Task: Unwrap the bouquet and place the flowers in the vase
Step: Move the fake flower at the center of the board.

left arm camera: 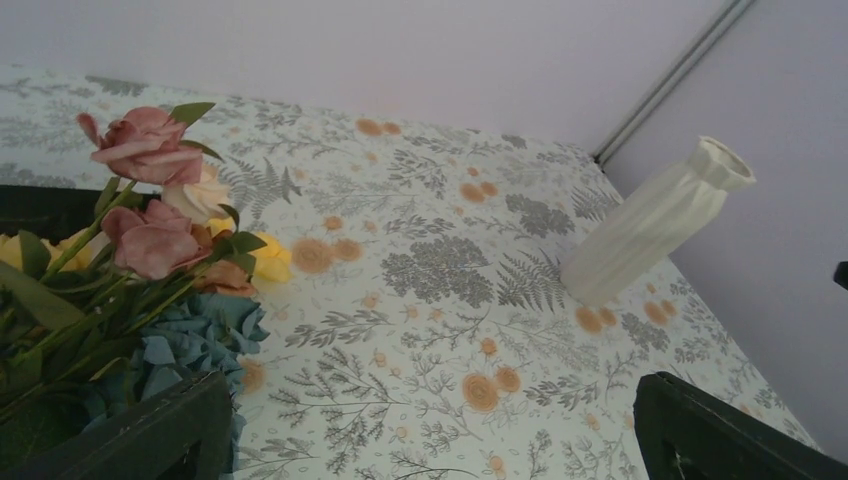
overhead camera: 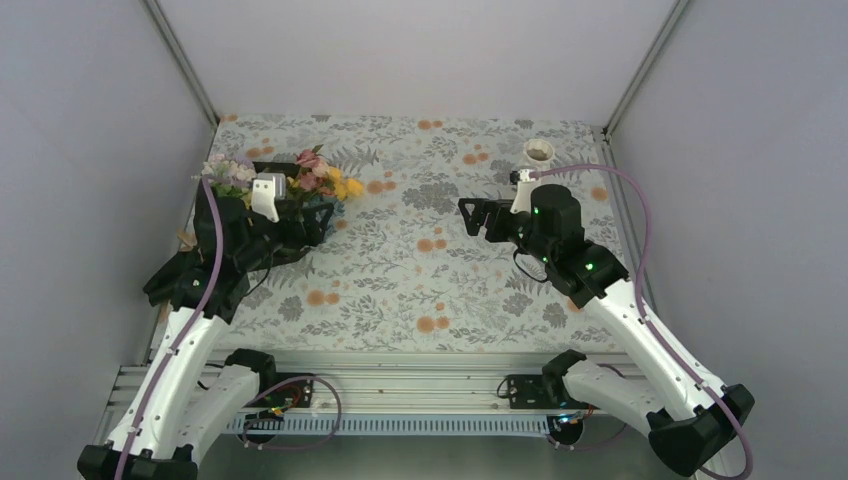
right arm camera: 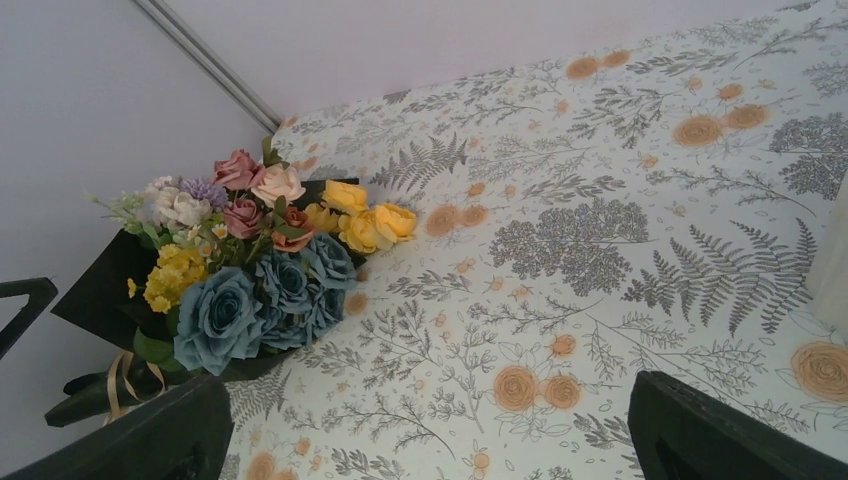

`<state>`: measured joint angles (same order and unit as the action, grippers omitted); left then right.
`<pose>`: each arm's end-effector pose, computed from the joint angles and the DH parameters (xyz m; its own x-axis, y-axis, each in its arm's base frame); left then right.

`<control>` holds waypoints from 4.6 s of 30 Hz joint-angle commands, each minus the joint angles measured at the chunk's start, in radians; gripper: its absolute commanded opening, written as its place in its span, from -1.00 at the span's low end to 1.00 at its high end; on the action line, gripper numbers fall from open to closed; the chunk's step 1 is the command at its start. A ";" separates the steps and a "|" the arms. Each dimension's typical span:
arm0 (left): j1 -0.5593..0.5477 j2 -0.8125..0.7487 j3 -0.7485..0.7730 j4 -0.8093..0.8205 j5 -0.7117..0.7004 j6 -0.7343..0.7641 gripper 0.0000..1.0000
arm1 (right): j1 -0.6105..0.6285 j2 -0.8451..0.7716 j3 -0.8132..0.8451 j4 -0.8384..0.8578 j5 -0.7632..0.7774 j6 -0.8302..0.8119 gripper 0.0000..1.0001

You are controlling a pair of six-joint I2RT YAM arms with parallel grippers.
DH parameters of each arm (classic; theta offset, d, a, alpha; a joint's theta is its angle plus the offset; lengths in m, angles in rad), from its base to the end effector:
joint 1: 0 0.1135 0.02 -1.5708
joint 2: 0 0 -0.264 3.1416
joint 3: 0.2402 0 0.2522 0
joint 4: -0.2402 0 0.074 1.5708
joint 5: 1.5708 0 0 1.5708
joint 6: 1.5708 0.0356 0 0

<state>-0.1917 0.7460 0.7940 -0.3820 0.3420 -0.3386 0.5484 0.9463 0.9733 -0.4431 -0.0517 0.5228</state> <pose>0.1641 -0.0440 0.3291 -0.4665 -0.2282 -0.8546 0.3558 0.8361 -0.4175 0.1775 0.1106 0.3500 -0.5789 0.2307 -0.7821 -0.3138 0.8222 0.4748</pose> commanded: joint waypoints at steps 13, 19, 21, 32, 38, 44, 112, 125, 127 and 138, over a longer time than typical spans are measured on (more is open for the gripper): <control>0.008 0.010 0.000 -0.088 -0.447 -0.203 0.80 | -0.007 -0.013 -0.004 0.015 0.000 -0.047 1.00; 0.070 0.095 0.024 -0.177 -0.576 -0.323 0.45 | -0.007 -0.032 -0.007 0.022 -0.026 -0.056 1.00; 0.100 0.094 0.016 -0.187 -0.600 -0.367 0.37 | -0.007 -0.036 -0.011 0.023 -0.025 -0.061 1.00; 0.340 0.141 0.036 -0.145 -0.648 -0.465 0.23 | -0.007 -0.040 -0.002 0.016 -0.061 -0.089 1.00; 0.383 0.267 0.079 -0.121 -0.664 -0.379 0.27 | -0.007 -0.029 0.018 0.005 -0.075 -0.103 0.99; 0.410 0.349 0.105 -0.101 -0.687 -0.264 0.38 | -0.008 -0.039 0.009 0.004 -0.070 -0.102 1.00; -0.101 0.694 0.271 0.037 -0.164 -0.309 0.41 | -0.008 -0.139 -0.030 0.026 -0.171 -0.118 1.00; -0.055 0.468 0.101 -0.078 -0.295 -0.184 0.87 | 0.020 0.032 -0.061 0.109 -0.298 -0.037 0.83; -0.021 0.443 0.074 -0.093 -0.274 -0.182 0.85 | 0.039 0.058 -0.059 0.119 -0.297 -0.032 0.74; 0.035 0.426 -0.121 0.026 -0.185 -0.190 0.77 | 0.149 0.189 -0.027 0.123 -0.262 -0.042 0.68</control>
<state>-0.1593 1.1355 0.6998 -0.4335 0.1028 -0.5377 0.6662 1.1122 0.9070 -0.3355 -0.3279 0.4854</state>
